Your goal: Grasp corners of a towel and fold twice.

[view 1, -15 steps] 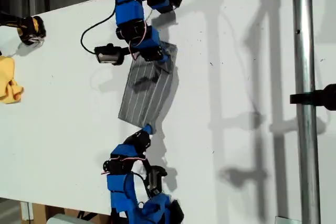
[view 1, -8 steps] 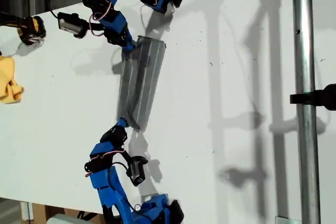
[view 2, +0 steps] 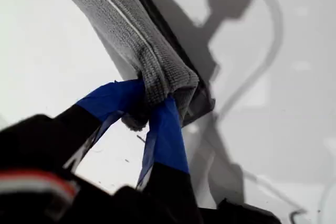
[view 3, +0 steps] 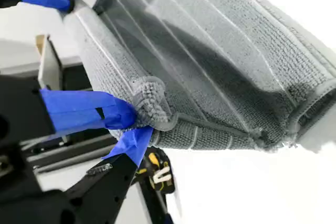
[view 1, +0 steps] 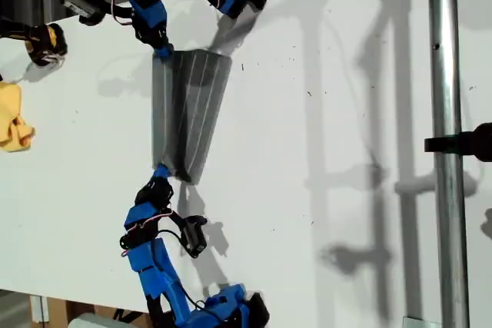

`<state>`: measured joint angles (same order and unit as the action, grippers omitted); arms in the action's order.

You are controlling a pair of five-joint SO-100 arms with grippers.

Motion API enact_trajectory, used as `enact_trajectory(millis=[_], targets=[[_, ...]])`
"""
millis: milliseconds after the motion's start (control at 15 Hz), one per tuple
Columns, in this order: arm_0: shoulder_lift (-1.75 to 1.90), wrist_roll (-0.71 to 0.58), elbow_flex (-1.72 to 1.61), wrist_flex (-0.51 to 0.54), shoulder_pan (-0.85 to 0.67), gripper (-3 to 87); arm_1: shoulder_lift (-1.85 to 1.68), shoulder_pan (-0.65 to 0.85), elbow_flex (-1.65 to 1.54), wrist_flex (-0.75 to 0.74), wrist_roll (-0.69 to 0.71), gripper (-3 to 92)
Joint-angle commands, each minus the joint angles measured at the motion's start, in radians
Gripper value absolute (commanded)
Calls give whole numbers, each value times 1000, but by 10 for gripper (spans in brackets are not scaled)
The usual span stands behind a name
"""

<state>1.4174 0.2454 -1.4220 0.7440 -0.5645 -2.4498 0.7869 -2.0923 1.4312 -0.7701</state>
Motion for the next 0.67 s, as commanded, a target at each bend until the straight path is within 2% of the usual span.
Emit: enact_trajectory(millis=[0, 200, 400, 600], targets=[[-11, 0, 12, 14, -15, -29, -66, -69, -104, -23, -57, -2], [-54, 37, 38, 133, -18, -28, -67, -207, -196, -43, -175, -2], [-91, 75, 63, 236, -28, -18, 2, -238, -236, -63, -262, -2], [-308, 86, 308, 456, -25, -18, 69, -265, -288, -78, -347, -2]])
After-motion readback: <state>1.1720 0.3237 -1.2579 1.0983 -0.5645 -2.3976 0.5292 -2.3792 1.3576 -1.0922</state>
